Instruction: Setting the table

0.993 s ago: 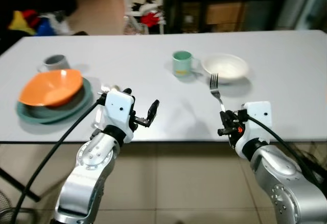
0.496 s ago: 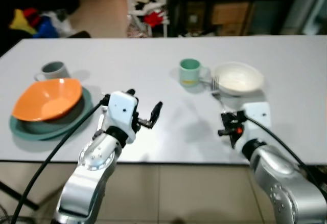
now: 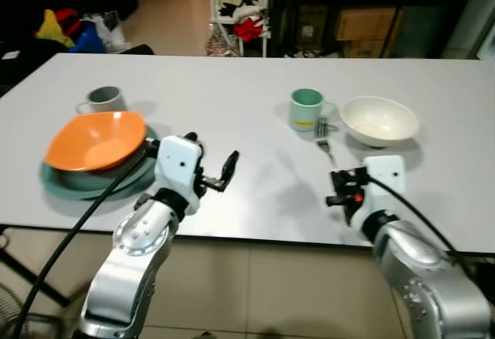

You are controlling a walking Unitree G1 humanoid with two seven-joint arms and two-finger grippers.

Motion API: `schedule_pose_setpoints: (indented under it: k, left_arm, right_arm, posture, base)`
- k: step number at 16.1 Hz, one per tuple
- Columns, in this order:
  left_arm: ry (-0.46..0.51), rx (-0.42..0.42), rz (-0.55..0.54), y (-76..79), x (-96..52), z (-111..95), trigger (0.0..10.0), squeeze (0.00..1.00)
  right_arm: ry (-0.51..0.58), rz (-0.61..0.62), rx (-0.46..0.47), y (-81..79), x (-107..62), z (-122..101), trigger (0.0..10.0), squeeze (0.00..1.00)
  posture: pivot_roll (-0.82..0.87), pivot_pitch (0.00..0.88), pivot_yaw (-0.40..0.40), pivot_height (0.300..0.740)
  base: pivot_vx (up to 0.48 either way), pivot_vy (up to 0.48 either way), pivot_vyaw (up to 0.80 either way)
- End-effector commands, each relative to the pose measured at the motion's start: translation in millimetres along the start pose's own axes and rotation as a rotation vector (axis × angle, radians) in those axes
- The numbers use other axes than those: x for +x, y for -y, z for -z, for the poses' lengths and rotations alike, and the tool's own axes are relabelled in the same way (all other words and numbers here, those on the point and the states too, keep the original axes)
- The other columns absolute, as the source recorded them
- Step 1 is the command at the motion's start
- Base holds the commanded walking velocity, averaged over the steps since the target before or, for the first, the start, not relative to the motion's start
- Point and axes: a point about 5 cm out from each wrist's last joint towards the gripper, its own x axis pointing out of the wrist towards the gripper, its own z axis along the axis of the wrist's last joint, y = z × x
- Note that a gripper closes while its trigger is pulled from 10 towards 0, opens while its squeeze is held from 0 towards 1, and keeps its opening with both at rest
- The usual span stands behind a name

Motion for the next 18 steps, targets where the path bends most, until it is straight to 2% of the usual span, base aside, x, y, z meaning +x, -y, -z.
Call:
schedule_pose_setpoints:
  k: [1,5,7,10,11,14,17,18]
  left_arm:
    - [-0.013,0.008,-0.011,-4.6,1.1,0,10.0,0.00]
    - [-0.013,0.007,-0.001,-3.6,2.3,0,10.0,0.00]
    - [-0.016,0.065,0.029,-0.6,4.0,-1,10.0,0.00]
    - [-0.023,0.066,0.027,-0.9,5.2,0,10.0,0.00]
    - [-0.023,0.034,0.035,-0.1,5.5,0,10.0,0.00]
    - [-0.023,0.036,0.109,8.0,5.3,-1,10.0,0.00]
    - [-0.040,0.039,0.234,16.5,1.1,1,10.0,0.00]
    - [-0.042,0.036,0.252,17.4,-0.1,1,10.0,0.00]
  right_arm:
    - [0.009,-0.012,0.001,-4.2,2.4,-3,10.0,0.00]
    - [0.009,-0.008,-0.001,-3.3,3.3,-3,10.0,0.00]
    - [0.005,0.001,-0.002,-2.0,3.8,-3,10.0,0.00]
    - [-0.005,0.009,-0.004,-1.2,5.3,-3,10.0,0.00]
    - [-0.019,0.020,-0.013,0.3,7.2,-2,10.0,0.00]
    - [-0.085,0.043,-0.061,3.2,19.3,1,10.0,0.00]
    - [-0.132,0.070,-0.045,6.8,46.5,-2,10.0,0.00]
    - [-0.137,0.072,-0.044,7.9,51.0,-2,10.0,0.00]
  posture:
    - [0.05,0.000,0.065,0.740]
    - [0.05,0.000,0.068,0.740]
    - [0.05,0.000,0.070,0.740]
    - [0.05,0.000,0.075,0.740]
    - [0.05,0.000,0.077,0.740]
    - [0.05,0.000,0.084,0.740]
    - [0.05,0.000,0.085,0.740]
    - [0.06,0.000,0.083,0.740]
  base:
    - [0.000,0.409,0.00]
    - [0.000,0.406,0.00]
    - [0.000,0.000,0.00]
    - [0.000,-0.320,0.00]
    - [0.000,0.000,0.00]
    - [0.000,0.000,0.00]
    - [0.000,0.000,0.00]
    - [0.000,0.000,0.00]
